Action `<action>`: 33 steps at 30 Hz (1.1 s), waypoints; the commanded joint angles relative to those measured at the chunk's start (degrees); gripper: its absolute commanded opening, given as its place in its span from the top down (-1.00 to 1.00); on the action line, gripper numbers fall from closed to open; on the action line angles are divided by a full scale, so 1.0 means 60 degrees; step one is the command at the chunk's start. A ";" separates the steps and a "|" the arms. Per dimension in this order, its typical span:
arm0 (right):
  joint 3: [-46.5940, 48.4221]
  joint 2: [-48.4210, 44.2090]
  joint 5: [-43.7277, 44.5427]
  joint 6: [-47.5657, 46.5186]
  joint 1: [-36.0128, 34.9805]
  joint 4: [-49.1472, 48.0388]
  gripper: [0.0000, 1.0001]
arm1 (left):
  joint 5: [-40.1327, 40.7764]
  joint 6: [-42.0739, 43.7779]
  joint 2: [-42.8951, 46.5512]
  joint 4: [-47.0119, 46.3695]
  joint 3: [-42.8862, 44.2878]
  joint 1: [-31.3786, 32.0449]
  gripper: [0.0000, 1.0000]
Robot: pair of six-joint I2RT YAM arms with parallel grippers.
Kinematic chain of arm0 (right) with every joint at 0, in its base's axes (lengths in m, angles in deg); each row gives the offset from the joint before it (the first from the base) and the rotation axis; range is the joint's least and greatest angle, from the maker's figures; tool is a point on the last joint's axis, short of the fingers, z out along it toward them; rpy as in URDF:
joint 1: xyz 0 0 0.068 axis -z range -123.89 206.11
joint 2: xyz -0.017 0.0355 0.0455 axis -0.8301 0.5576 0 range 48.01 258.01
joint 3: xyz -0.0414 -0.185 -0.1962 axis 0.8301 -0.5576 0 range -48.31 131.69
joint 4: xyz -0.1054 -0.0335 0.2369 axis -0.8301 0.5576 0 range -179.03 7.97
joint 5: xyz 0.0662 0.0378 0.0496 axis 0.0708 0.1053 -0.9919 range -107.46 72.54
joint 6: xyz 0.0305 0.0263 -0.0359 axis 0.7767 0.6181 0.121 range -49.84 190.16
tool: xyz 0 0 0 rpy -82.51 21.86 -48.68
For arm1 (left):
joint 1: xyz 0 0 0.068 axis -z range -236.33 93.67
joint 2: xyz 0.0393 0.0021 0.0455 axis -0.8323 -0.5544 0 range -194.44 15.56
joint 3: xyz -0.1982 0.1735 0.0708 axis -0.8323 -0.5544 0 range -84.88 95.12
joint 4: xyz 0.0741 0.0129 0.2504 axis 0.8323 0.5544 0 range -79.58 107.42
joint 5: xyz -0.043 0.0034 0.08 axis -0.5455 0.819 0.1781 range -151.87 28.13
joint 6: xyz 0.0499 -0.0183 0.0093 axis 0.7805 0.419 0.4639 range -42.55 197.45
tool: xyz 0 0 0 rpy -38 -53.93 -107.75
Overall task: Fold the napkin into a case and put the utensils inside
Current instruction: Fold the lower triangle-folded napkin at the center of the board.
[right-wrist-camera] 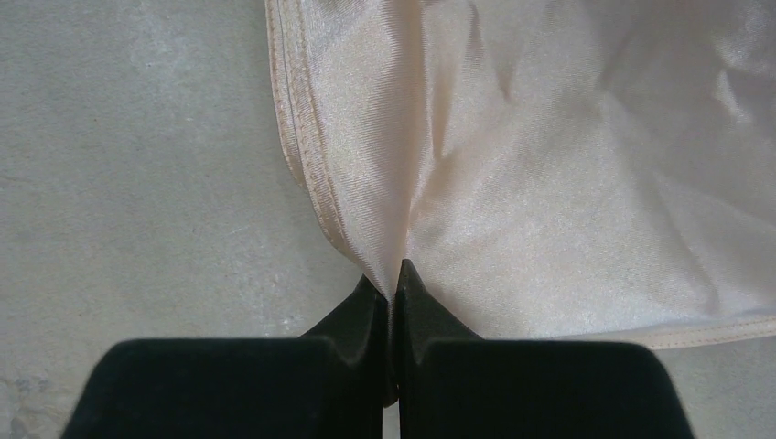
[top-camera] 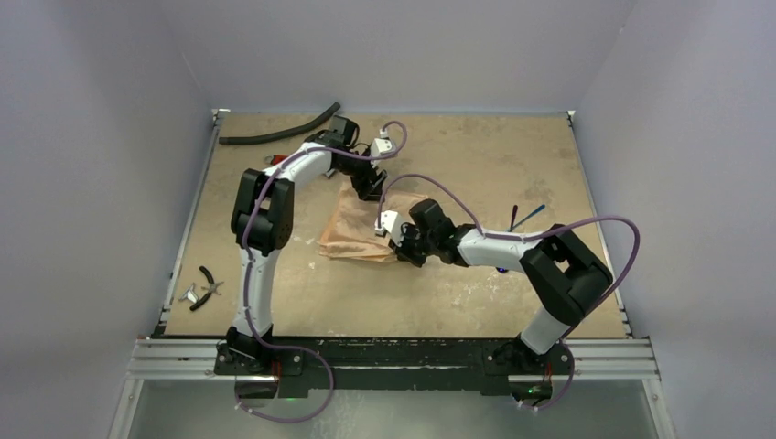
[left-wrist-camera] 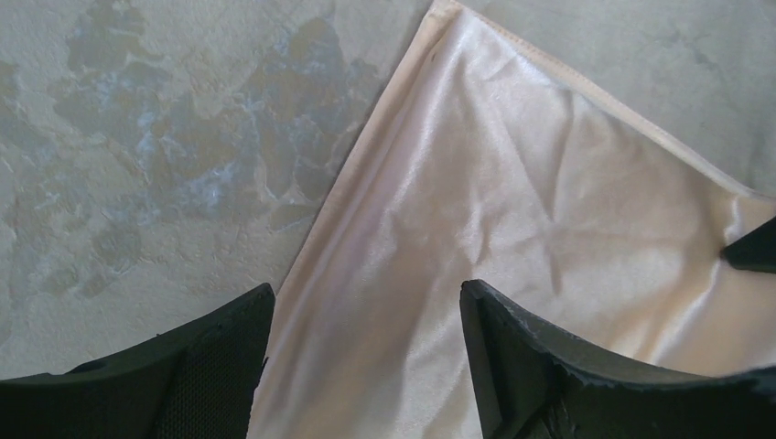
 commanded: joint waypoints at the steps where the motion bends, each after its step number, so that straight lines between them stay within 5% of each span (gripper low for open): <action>1: 0.0481 -0.0295 -0.1150 0.0224 0.0491 0.0365 1.00 | 0.0317 0.0301 -0.0305 -0.0041 0.0426 0.0024 -0.42; 16: 0.2612 0.1499 -0.5805 -0.0120 0.2147 0.2565 1.00 | 0.0758 0.1506 -0.1535 0.1982 0.1370 0.0066 0.11; 33: 0.4151 0.3707 -0.7679 -0.0272 0.3423 0.3464 1.00 | 0.1124 0.3509 -0.2086 0.4043 0.1692 0.0319 0.49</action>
